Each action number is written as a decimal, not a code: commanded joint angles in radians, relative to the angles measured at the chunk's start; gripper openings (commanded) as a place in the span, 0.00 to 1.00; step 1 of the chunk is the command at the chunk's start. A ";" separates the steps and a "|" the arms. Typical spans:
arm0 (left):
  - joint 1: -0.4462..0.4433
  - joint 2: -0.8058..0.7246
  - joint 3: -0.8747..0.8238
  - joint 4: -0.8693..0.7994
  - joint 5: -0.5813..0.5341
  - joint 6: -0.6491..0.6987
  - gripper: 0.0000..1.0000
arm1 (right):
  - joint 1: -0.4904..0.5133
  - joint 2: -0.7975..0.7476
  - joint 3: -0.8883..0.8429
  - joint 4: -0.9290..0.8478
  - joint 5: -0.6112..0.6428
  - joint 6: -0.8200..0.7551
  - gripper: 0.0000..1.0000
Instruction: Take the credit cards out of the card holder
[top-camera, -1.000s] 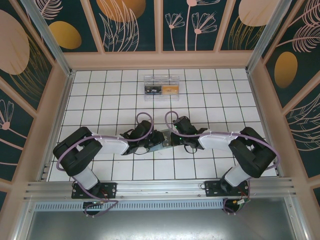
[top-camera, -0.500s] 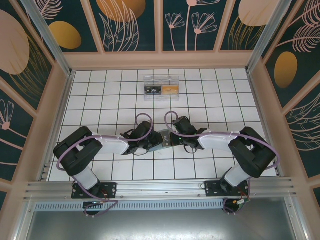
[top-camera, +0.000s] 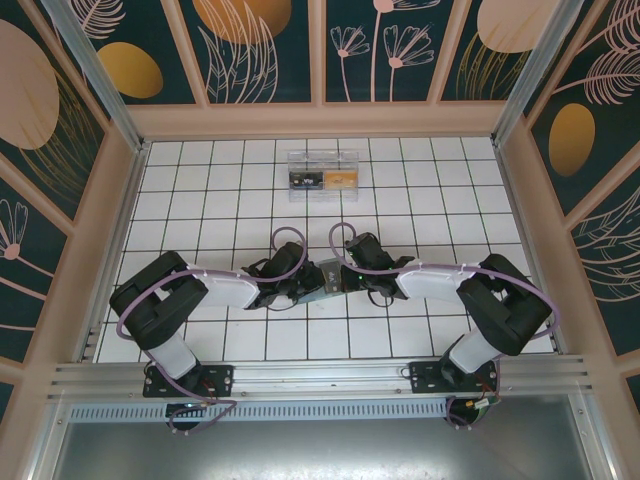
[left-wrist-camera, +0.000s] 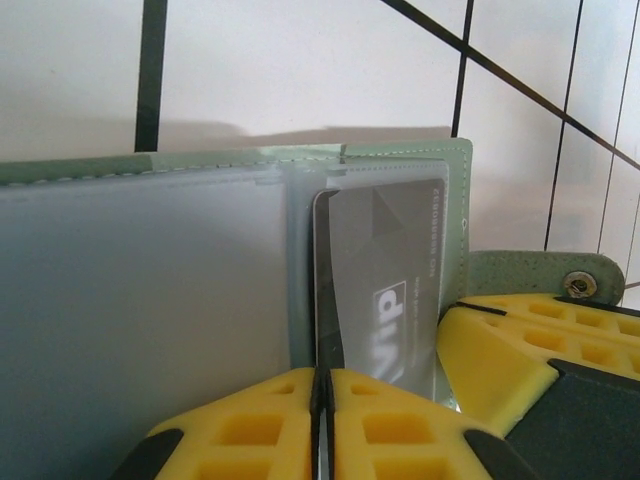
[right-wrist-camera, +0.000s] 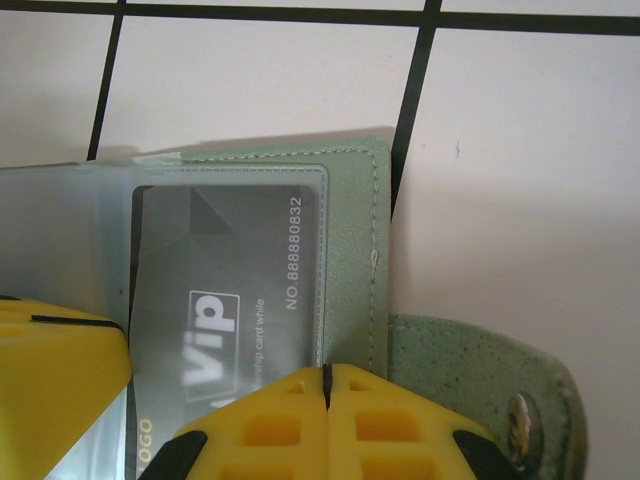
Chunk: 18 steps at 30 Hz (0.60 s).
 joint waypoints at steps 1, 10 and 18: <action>-0.004 0.015 0.000 0.011 0.014 -0.010 0.08 | 0.017 0.018 0.008 -0.025 -0.016 0.015 0.01; -0.004 -0.027 -0.026 -0.016 -0.016 -0.017 0.00 | 0.017 0.023 0.006 -0.031 -0.004 0.018 0.01; -0.003 -0.089 -0.062 -0.056 -0.053 -0.008 0.00 | 0.016 0.025 0.007 -0.035 0.002 0.019 0.01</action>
